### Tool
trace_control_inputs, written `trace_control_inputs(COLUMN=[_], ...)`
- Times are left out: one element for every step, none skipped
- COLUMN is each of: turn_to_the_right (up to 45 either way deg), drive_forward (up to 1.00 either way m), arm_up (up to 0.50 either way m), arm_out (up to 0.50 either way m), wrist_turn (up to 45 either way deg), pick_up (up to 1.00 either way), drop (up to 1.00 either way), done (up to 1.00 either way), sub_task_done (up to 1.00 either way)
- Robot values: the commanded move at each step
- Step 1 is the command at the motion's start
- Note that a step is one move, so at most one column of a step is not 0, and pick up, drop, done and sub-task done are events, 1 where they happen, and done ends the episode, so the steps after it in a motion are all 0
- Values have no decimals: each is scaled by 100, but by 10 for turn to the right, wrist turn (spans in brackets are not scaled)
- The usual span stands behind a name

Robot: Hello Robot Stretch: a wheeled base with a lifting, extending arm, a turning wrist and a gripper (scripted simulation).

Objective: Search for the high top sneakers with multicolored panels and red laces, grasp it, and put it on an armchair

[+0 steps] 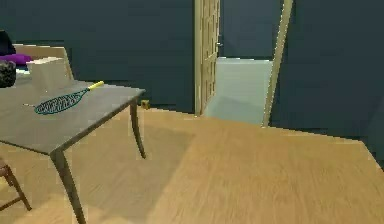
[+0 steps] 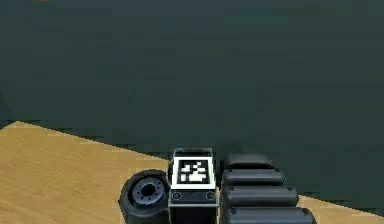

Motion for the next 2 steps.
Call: trace_control_inputs(turn_to_the_right=[-450,-450], drive_forward=[0,0], arm_up=[0,0], arm_out=[0,0], wrist_turn=[0,0], pick_up=[0,0], drop=[0,0], done=[0,0], sub_task_done=[0,0])
